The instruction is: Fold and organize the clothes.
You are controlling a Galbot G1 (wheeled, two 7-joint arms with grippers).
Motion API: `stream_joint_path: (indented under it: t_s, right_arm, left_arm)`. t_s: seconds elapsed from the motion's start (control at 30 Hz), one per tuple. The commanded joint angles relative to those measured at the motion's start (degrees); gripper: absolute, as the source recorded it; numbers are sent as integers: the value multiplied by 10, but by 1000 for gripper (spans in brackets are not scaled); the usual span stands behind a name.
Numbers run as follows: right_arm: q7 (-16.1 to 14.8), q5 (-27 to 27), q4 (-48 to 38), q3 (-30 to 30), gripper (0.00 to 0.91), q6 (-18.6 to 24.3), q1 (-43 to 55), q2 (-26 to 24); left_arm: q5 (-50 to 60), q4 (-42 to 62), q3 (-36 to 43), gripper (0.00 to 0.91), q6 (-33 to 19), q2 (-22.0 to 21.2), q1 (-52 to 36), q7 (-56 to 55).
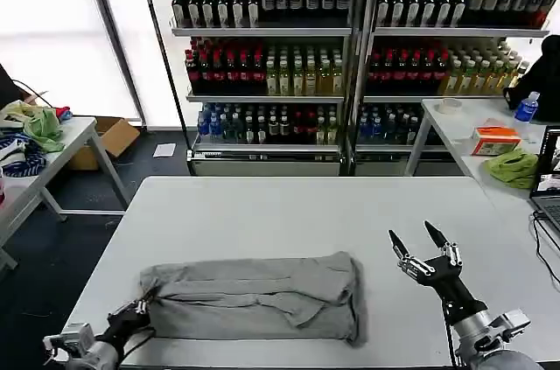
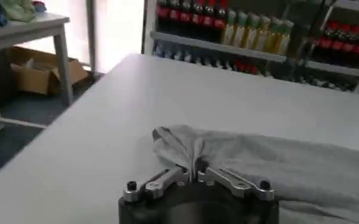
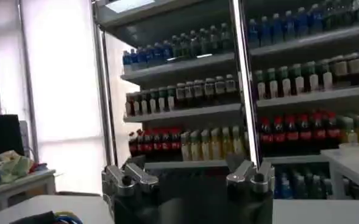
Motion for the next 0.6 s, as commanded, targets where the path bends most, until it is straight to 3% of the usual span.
stream_joint_path:
  t_s: [0.03, 0.33, 0.6]
  right_arm:
    - [1, 2, -2, -3, 907, -1, 5, -3]
    - [3, 3, -1, -6, 907, -5, 9, -3]
    - [3, 1, 0, -5, 907, -6, 6, 0]
  left_arm:
    - [-35, 60, -180, 0, 21, 58, -10, 38]
    - [-78, 29, -225, 0, 32, 114, -4, 38]
    - [-132, -92, -163, 0, 70, 121, -17, 14]
